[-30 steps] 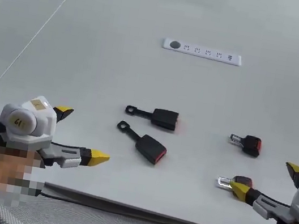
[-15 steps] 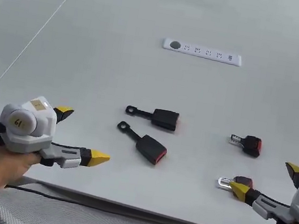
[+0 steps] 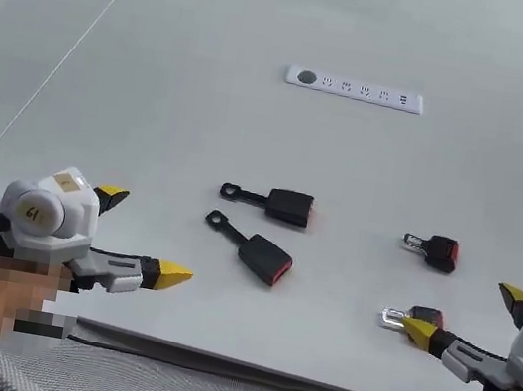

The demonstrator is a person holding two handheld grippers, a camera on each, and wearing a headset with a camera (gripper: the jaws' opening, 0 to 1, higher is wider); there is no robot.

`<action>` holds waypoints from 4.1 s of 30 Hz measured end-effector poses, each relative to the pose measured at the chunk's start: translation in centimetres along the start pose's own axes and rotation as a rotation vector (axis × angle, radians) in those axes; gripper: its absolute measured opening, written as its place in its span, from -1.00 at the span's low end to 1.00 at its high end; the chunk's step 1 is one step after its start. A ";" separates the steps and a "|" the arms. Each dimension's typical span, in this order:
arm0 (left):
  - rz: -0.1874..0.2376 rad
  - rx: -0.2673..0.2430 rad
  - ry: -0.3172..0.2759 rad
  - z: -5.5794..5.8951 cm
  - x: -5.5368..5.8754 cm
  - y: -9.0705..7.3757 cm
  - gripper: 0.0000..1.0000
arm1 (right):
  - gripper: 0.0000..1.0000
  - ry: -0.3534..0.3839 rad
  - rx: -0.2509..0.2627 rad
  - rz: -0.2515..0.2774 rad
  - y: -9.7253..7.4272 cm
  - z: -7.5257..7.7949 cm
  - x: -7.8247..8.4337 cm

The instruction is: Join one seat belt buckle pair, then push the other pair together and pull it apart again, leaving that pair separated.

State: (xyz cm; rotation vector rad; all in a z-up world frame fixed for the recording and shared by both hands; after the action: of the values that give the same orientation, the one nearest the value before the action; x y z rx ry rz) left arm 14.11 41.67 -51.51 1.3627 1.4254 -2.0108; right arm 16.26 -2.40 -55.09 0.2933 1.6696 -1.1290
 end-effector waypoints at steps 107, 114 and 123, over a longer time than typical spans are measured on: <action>-0.203 0.310 0.412 4.2 -0.7 11.6 0.71 | 0.63 -0.143 -0.408 -0.268 3.2 2.9 4.1; -0.226 0.367 0.475 4.8 -0.8 13.3 0.66 | 0.57 -0.164 -0.471 -0.288 3.9 3.3 4.4; -0.274 0.450 0.590 4.9 -0.2 16.0 0.57 | 0.51 -0.217 -0.567 -0.332 4.8 3.8 4.7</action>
State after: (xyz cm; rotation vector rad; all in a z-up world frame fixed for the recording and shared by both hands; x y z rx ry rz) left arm 22.98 30.18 -59.93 2.2012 1.4985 -2.3165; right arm 19.86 -4.38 -61.66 -0.4652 1.7980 -0.8334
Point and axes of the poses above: the centre of the closed fingertips' face, and the gripper's own axes: y roughly forward along the fingers, z roughly to its right, x roughly out of its underside, the point moved 7 cm from there along -y, roughly backward along the fingers, and after that the axes turned 6 degrees about -x, right-handed, at the moved point
